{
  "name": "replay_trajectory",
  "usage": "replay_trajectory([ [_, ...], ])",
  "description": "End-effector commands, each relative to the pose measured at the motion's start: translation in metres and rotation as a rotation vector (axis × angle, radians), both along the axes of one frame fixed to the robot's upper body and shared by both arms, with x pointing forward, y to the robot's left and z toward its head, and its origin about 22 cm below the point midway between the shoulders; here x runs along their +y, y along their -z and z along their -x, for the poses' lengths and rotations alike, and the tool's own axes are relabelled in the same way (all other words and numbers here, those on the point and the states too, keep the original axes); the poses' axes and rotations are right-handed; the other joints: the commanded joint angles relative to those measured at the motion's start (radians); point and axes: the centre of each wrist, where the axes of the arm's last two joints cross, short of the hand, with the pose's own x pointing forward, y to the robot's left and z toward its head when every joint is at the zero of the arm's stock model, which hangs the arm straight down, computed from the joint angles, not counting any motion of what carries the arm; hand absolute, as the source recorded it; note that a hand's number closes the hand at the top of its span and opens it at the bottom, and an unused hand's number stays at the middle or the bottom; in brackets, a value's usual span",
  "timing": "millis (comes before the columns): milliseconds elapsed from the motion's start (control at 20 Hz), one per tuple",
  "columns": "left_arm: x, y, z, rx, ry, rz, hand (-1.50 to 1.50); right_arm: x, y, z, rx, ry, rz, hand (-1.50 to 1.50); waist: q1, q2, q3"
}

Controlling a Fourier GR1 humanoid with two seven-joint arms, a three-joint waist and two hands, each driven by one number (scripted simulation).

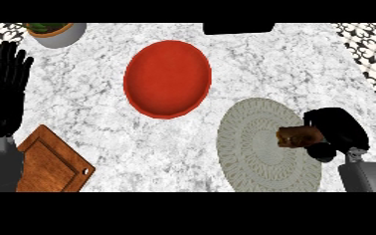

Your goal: Pick the sweet potato from the placemat and place it in the bowl

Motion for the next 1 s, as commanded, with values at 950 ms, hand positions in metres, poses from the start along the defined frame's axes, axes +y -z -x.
replay_trajectory([
  [950,-0.003,-0.001,-0.010,-0.012,0.054,-0.009,0.00,0.007,-0.196,0.055,-0.508,0.029,-0.480,1.50,0.052,0.001,-0.003],
])
